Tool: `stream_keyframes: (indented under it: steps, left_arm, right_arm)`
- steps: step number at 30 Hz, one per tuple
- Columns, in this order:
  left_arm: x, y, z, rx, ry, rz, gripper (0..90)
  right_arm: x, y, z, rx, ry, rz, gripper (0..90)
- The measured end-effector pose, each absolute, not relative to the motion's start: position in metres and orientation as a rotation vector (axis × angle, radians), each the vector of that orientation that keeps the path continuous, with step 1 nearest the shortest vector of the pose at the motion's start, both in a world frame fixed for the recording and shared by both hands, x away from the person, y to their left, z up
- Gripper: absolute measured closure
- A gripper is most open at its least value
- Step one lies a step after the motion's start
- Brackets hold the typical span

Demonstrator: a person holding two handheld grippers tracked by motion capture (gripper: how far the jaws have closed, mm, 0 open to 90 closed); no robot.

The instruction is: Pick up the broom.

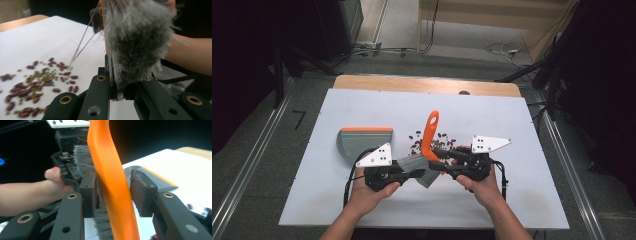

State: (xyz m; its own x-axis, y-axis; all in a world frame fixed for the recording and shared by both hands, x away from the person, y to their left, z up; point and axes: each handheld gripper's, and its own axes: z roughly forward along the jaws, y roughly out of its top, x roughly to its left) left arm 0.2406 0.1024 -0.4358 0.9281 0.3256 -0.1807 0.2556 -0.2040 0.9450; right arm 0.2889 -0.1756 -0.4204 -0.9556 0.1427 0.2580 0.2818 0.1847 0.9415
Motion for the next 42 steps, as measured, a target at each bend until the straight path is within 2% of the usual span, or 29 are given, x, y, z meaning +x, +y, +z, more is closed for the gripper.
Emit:
stream_keyframes:
  steps: [10,13,21,24,26,39,40,42]
  left_arm:
    - [0.240,0.099,-0.439,1.808,0.392,0.028,86.0]
    - [0.241,0.100,-0.439,1.801,0.392,0.008,86.0]
    - [0.244,0.102,-0.442,1.792,0.407,-0.024,83.5]
    - [0.241,0.103,-0.442,1.773,0.445,0.025,77.8]
    - [0.238,0.106,-0.442,1.761,0.481,0.067,69.9]
    - [0.236,0.127,-0.443,1.712,0.590,0.128,39.7]
    - [0.236,0.129,-0.443,1.713,0.594,0.130,39.7]
    - [0.236,0.135,-0.443,1.709,0.611,0.149,32.8]
  right_arm:
    - [0.291,-0.175,-0.425,-0.323,-2.297,-1.834,61.0]
    - [0.291,-0.177,-0.425,-0.313,-2.284,-1.824,67.0]
    - [0.287,-0.175,-0.423,-0.329,-2.339,-1.817,68.0]
    - [0.286,-0.174,-0.422,-0.358,-2.346,-1.821,68.1]
    - [0.286,-0.173,-0.421,-0.382,-2.358,-1.820,68.2]
    - [0.291,-0.183,-0.417,-0.594,-2.442,-1.847,68.2]
    - [0.291,-0.183,-0.417,-0.594,-2.442,-1.847,68.2]
    - [0.293,-0.184,-0.417,-0.654,-2.465,-1.841,68.2]
